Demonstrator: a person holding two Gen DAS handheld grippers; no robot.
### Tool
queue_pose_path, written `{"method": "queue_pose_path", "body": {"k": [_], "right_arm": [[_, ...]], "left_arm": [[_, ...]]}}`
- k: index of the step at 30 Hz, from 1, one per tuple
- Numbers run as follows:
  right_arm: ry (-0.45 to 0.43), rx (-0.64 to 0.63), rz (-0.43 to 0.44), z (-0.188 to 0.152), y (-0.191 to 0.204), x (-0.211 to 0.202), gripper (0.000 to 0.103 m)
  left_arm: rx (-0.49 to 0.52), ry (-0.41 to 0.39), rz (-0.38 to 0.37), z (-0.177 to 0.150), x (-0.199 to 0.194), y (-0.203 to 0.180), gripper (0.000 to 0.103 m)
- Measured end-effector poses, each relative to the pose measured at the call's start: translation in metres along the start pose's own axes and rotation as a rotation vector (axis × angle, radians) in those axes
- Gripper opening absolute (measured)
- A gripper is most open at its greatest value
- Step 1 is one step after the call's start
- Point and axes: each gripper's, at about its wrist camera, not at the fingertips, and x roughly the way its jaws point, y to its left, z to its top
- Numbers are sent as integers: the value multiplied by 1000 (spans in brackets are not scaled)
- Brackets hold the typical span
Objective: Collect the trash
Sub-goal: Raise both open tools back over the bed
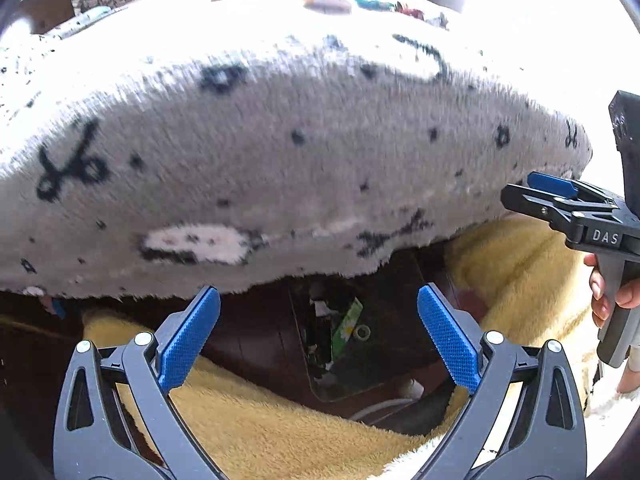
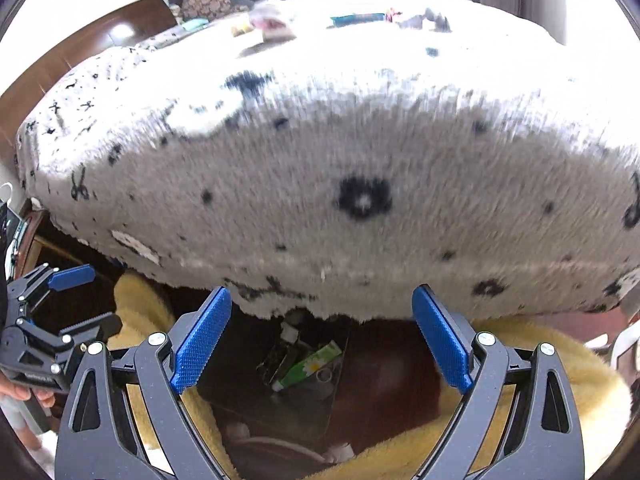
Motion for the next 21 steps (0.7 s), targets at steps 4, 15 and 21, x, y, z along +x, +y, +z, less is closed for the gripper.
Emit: {"method": "queue_pose_path", "body": {"k": [4, 15, 21], "right_arm": [[-49, -31, -19, 14, 3, -16, 92], [-179, -89, -78, 69, 3, -38, 92], [-188, -65, -63, 104, -3, -26, 92]], "left_arm": [[6, -35, 26, 12, -11, 4, 94], [5, -122, 72, 63, -24, 17, 94], [11, -150, 103, 98, -19, 23, 94]]}}
